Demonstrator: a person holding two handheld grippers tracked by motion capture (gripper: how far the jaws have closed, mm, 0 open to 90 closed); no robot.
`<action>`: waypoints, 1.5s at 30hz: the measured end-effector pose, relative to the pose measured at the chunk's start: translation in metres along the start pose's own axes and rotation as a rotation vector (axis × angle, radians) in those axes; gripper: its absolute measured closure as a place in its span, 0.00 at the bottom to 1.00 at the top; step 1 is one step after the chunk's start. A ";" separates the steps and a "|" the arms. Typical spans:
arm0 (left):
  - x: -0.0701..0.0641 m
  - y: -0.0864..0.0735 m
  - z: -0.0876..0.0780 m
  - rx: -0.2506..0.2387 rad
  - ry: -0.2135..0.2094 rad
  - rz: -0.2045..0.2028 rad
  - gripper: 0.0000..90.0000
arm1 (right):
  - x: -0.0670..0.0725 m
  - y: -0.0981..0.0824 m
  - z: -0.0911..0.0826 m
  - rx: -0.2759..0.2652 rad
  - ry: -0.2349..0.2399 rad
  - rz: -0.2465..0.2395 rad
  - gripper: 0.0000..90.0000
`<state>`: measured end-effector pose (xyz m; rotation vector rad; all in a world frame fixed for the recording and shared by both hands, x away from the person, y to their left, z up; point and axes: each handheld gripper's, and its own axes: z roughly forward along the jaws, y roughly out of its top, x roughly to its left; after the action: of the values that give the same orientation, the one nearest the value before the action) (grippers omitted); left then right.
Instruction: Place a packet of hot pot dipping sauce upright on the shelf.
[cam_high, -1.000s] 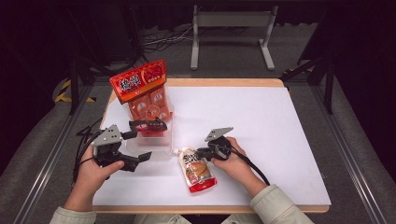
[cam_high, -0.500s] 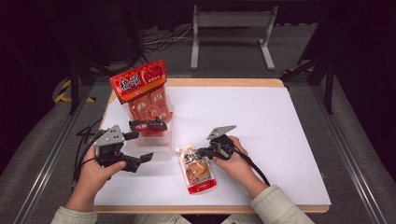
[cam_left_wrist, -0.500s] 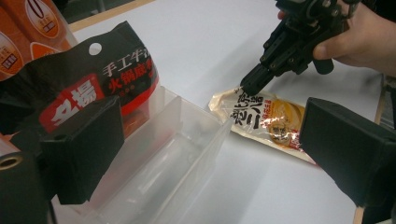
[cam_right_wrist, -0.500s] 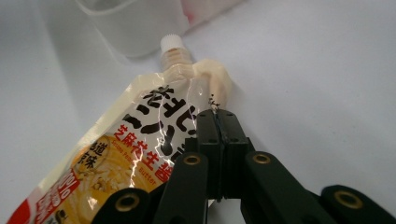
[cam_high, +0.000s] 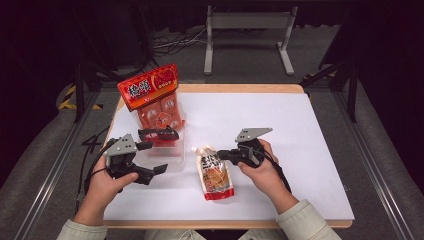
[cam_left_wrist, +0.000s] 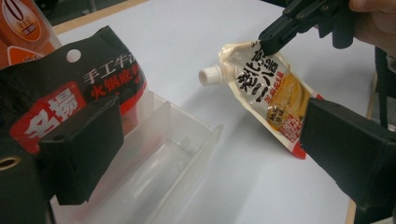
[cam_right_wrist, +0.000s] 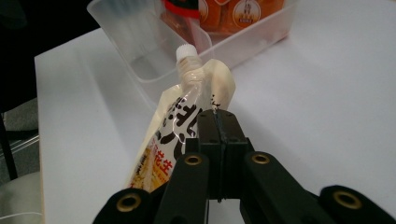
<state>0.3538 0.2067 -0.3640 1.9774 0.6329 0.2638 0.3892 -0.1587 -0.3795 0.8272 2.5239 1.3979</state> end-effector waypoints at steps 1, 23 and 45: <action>0.000 0.000 0.000 0.001 0.001 0.000 0.08 | 0.001 0.002 -0.003 -0.008 0.001 -0.007 1.00; -0.003 -0.002 0.015 -0.067 -0.049 -0.020 0.05 | 0.031 0.025 -0.040 -0.174 0.068 -0.144 1.00; -0.028 0.006 0.054 -0.118 -0.156 0.063 0.06 | 0.047 0.030 -0.044 -0.263 0.128 -0.192 1.00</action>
<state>0.3558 0.1480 -0.3823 1.8854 0.4463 0.1790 0.3456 -0.1541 -0.3239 0.4500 2.3582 1.7135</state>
